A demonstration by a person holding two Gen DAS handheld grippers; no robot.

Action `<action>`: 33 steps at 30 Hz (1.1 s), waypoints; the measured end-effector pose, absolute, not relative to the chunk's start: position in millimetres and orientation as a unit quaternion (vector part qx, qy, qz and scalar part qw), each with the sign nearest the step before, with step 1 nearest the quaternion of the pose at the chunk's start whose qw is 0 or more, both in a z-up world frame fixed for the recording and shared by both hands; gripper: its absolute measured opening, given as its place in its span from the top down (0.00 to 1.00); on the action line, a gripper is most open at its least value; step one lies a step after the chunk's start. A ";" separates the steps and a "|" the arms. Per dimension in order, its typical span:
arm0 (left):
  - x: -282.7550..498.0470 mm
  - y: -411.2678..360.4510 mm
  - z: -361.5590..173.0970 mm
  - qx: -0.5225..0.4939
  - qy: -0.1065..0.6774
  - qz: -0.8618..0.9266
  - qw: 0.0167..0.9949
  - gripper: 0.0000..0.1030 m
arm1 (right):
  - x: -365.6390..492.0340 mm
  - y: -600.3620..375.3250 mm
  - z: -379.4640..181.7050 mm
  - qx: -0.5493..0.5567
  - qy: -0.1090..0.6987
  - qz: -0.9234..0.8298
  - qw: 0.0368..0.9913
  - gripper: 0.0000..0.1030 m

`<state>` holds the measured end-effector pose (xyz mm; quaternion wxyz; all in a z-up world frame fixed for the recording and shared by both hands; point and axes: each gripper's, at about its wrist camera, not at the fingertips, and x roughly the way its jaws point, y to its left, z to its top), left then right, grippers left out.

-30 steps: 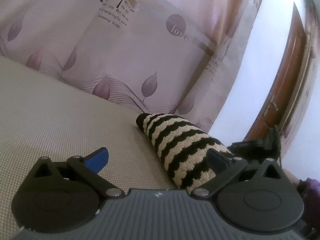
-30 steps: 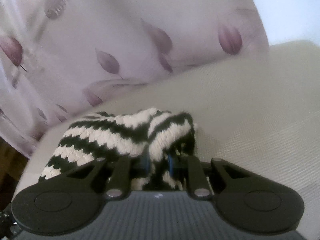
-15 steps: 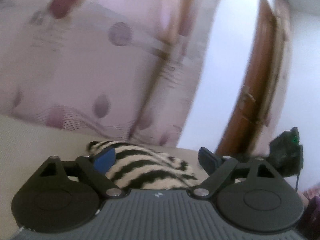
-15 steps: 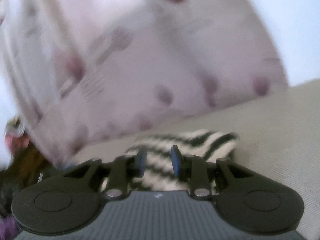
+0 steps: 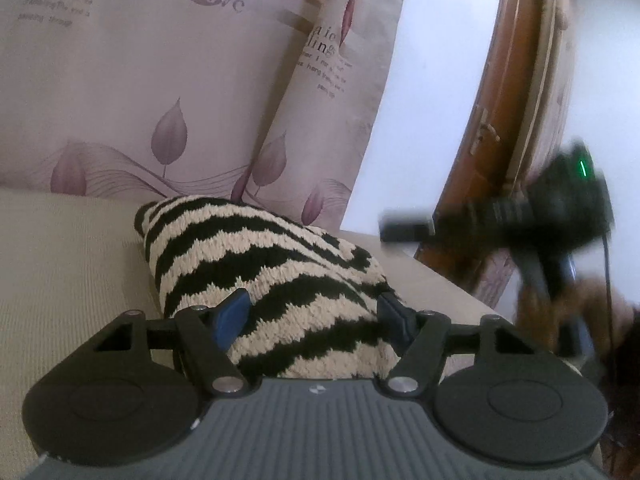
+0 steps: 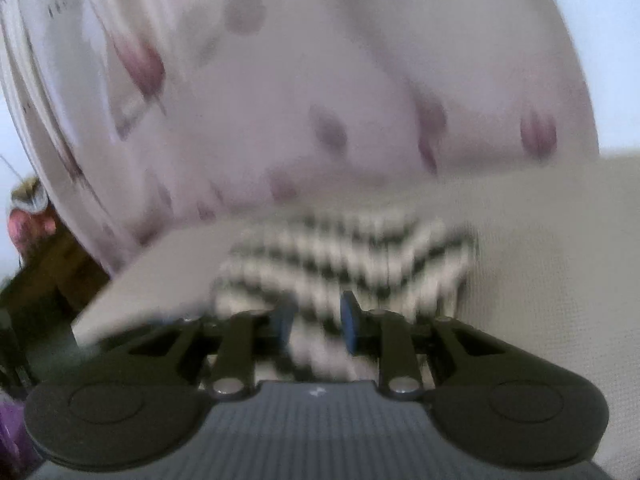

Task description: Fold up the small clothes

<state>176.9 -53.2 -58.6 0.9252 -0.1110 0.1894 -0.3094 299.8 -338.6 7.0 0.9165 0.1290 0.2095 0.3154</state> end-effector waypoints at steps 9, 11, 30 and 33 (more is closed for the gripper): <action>175.8 -57.3 -58.9 -0.105 0.174 -0.301 0.932 0.22 | 398.7 -229.8 23.4 -0.015 0.277 0.375 0.884 0.76; 176.2 -54.9 -59.1 -0.111 0.177 -0.295 0.932 0.20 | 418.7 -213.2 7.1 -0.020 0.309 0.379 0.872 0.76; 165.1 -48.1 -57.9 -0.111 0.194 -0.288 0.931 0.03 | 301.0 -299.8 2.0 0.003 0.230 0.368 0.901 0.66; 161.6 -47.5 -60.2 -0.096 0.224 -0.268 0.932 0.06 | 280.4 -294.8 -24.4 -0.124 0.242 0.314 0.909 0.69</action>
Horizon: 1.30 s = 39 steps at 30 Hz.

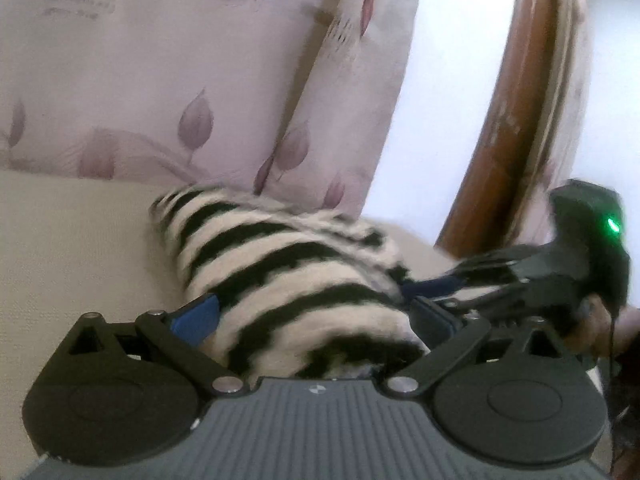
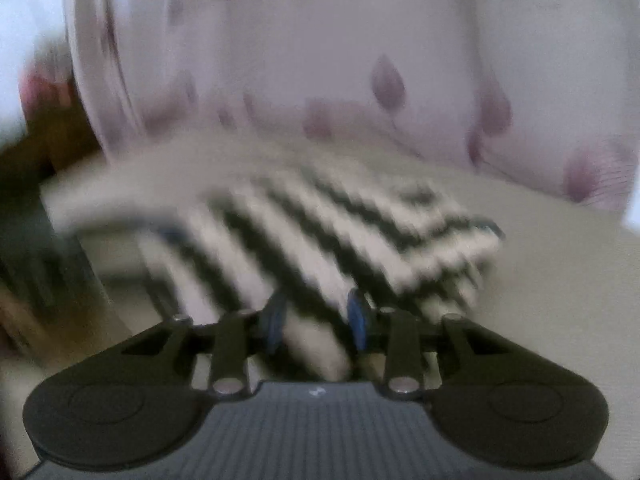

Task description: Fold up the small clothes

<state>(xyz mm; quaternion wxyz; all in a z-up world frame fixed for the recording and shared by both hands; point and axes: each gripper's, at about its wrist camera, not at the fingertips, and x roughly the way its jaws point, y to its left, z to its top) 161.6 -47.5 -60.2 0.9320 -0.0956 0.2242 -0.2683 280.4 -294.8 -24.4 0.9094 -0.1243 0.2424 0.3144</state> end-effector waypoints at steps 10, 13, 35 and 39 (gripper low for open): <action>136.0 -33.8 -30.8 -0.102 0.180 -0.251 0.946 0.12 | 250.5 -359.6 -13.0 0.050 0.202 0.292 0.933 0.67; 137.9 -49.8 -28.3 -0.079 0.175 -0.266 0.945 0.12 | 245.0 -374.2 -20.0 0.100 0.204 0.303 0.926 0.67; 145.8 -57.7 -60.1 -0.081 0.203 -0.256 0.942 0.13 | 268.2 -341.3 -47.7 0.066 0.224 0.246 0.941 0.88; 137.6 -40.6 -41.3 -0.136 0.168 -0.250 0.944 0.14 | 270.4 -346.7 -48.2 0.090 0.219 0.253 0.938 0.88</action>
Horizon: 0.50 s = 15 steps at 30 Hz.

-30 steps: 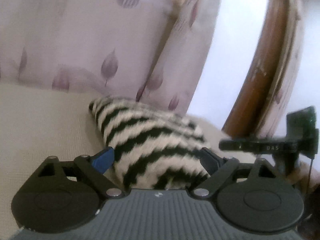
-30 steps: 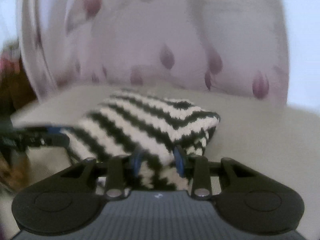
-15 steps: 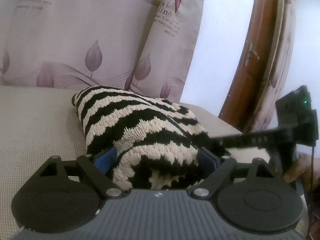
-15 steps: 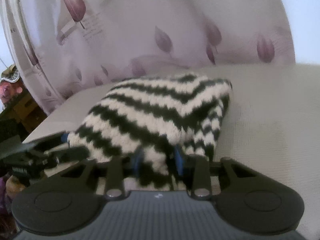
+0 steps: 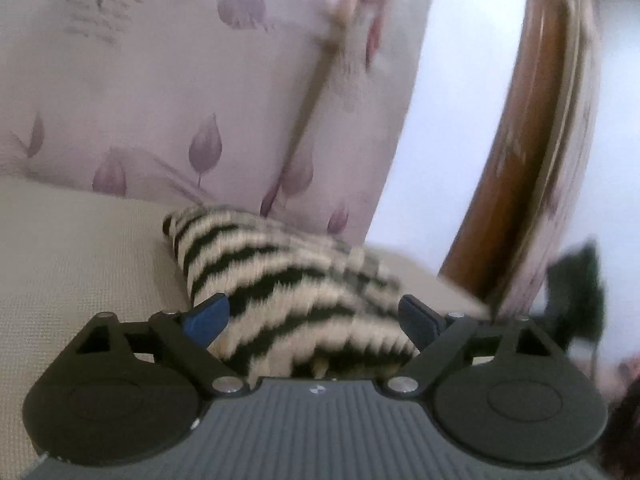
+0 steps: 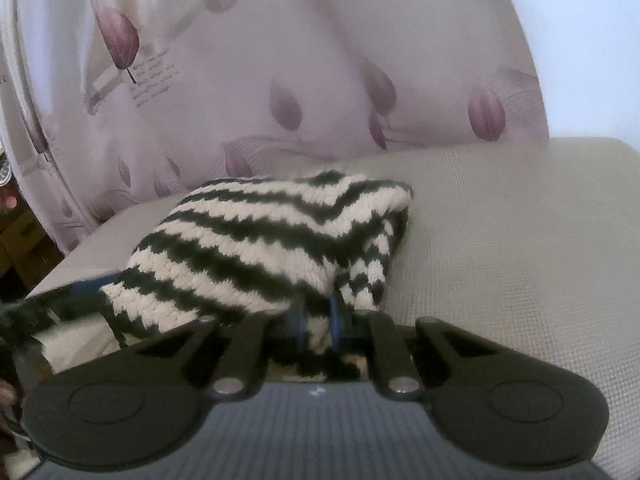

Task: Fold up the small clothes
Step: 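Open the right gripper and release the striped sweater edge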

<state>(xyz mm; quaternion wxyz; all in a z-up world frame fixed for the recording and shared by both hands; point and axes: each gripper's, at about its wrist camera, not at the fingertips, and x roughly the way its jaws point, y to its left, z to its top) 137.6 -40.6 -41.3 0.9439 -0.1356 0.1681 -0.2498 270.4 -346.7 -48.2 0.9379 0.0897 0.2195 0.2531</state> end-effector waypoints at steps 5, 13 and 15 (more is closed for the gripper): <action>158.3 -71.6 -27.5 -0.069 0.184 -0.252 0.947 0.56 | 270.7 -354.3 -51.5 0.120 0.216 0.264 0.932 0.87; 153.3 -88.7 -54.8 0.000 0.196 -0.234 0.952 0.63 | 269.0 -358.8 -58.0 0.147 0.212 0.256 0.931 0.82; 152.6 -89.0 -56.5 0.014 0.191 -0.234 0.953 0.63 | 268.8 -357.6 -56.9 0.144 0.213 0.254 0.932 0.79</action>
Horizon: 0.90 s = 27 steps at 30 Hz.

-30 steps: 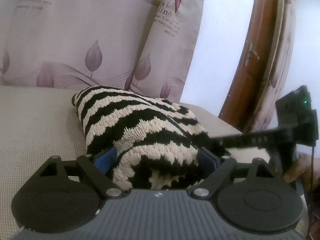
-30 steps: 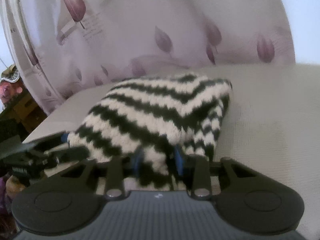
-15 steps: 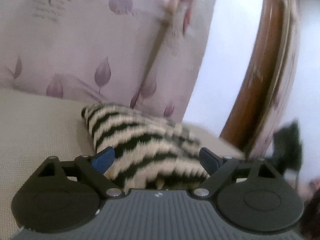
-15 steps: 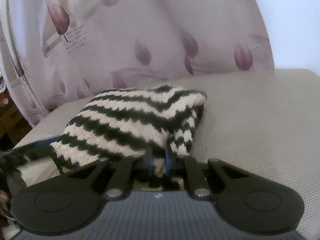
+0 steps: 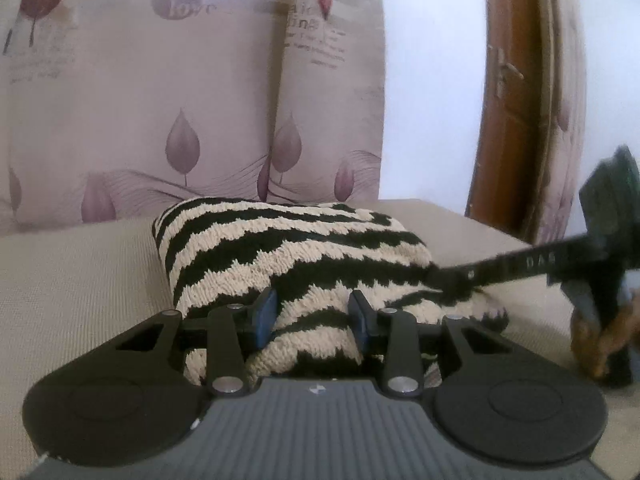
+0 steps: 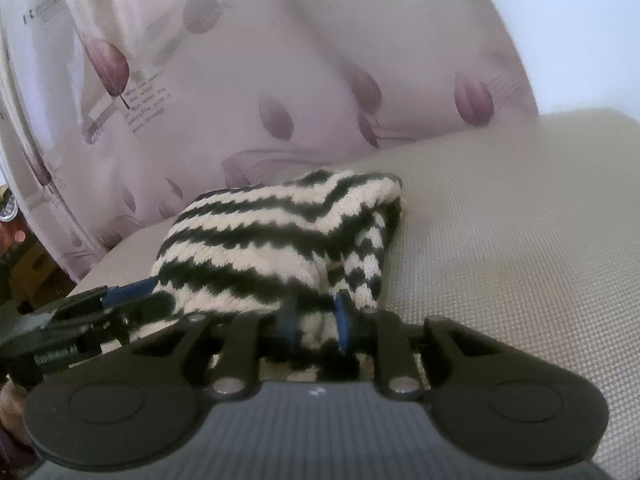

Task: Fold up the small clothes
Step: 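Open the right gripper and release the striped sweater edge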

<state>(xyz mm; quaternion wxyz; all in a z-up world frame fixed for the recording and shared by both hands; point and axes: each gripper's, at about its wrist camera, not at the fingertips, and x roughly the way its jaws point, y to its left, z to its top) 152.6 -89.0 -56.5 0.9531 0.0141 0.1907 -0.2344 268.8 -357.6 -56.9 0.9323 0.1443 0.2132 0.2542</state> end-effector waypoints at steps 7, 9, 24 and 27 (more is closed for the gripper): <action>148.4 -83.4 -34.9 0.008 0.171 -0.241 0.955 0.15 | 259.1 -370.3 -51.4 0.182 0.189 0.246 0.933 0.15; 145.7 -79.8 -25.4 -0.002 0.159 -0.235 0.959 0.04 | 256.2 -374.2 -48.5 0.183 0.181 0.249 0.934 0.15; 202.8 -72.1 -14.4 0.004 0.264 -0.198 0.944 0.00 | 294.2 -369.0 -49.1 0.194 0.234 0.262 0.916 0.14; 206.9 -74.5 -17.5 0.013 0.269 -0.198 0.942 0.00 | 300.2 -366.8 -55.0 0.201 0.243 0.263 0.912 0.14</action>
